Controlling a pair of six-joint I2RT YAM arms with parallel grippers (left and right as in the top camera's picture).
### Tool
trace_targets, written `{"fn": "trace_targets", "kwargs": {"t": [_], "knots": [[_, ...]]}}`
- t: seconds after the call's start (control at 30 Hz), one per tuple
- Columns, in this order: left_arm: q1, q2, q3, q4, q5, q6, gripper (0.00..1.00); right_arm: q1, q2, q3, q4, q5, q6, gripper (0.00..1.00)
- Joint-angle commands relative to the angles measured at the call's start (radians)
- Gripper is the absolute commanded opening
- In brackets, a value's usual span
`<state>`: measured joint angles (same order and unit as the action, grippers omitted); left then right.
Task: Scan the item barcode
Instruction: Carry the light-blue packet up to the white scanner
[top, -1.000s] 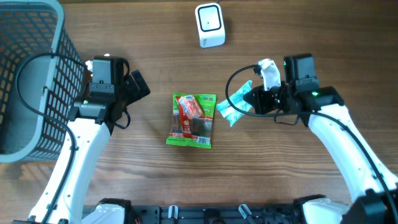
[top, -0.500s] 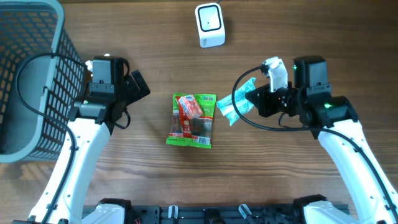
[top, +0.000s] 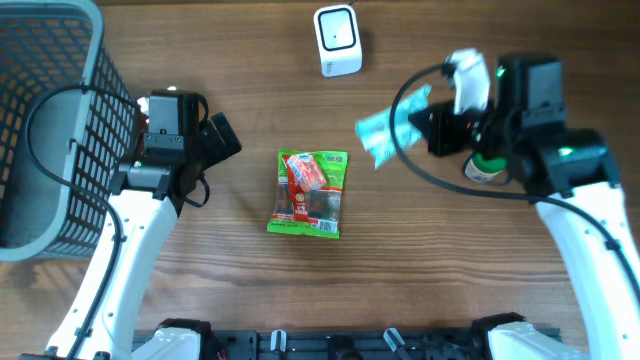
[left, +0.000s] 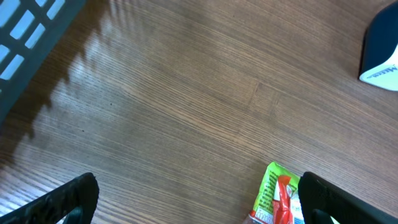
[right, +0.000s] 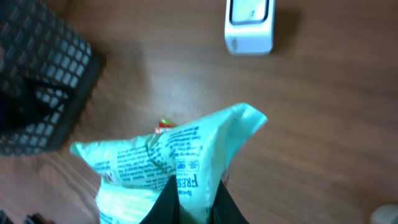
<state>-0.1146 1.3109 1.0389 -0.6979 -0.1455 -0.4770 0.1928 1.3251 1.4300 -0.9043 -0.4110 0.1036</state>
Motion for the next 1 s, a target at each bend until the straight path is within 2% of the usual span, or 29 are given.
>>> {"fn": "trace_targets", "kwargs": {"t": [0.0,0.07,0.17,0.43,0.53,0.63,0.77,0.8,0.9,0.97], "knots": [[0.006,0.001,0.008,0.002,-0.009,0.002,1.00,-0.001,0.087,0.277,-0.126,0.091,0.015,0.04],[0.006,0.001,0.008,0.002,-0.009,0.002,1.00,0.000,0.147,0.414,-0.194,0.161,0.015,0.04],[0.006,0.001,0.008,0.002,-0.009,0.002,1.00,0.008,0.219,0.529,-0.201,0.240,0.014,0.04],[0.006,0.001,0.008,0.002,-0.009,0.002,1.00,0.198,0.461,0.548,0.131,0.750,-0.043,0.04],[0.006,0.001,0.008,0.002,-0.009,0.002,1.00,0.257,0.583,0.546,0.291,0.926,-0.143,0.04],[0.006,0.001,0.008,0.002,-0.009,0.002,1.00,0.311,0.736,0.546,0.562,1.140,-0.366,0.04],[0.006,0.001,0.008,0.002,-0.009,0.002,1.00,0.361,0.892,0.546,0.906,1.329,-0.667,0.05],[0.006,0.001,0.008,0.002,-0.009,0.002,1.00,0.377,0.944,0.546,1.041,1.379,-0.790,0.04],[0.006,0.001,0.008,0.002,-0.009,0.002,1.00,0.403,1.057,0.546,1.324,1.440,-1.062,0.04],[0.006,0.001,0.008,0.002,-0.009,0.002,1.00,0.416,1.122,0.546,1.442,1.442,-1.199,0.04]]}}
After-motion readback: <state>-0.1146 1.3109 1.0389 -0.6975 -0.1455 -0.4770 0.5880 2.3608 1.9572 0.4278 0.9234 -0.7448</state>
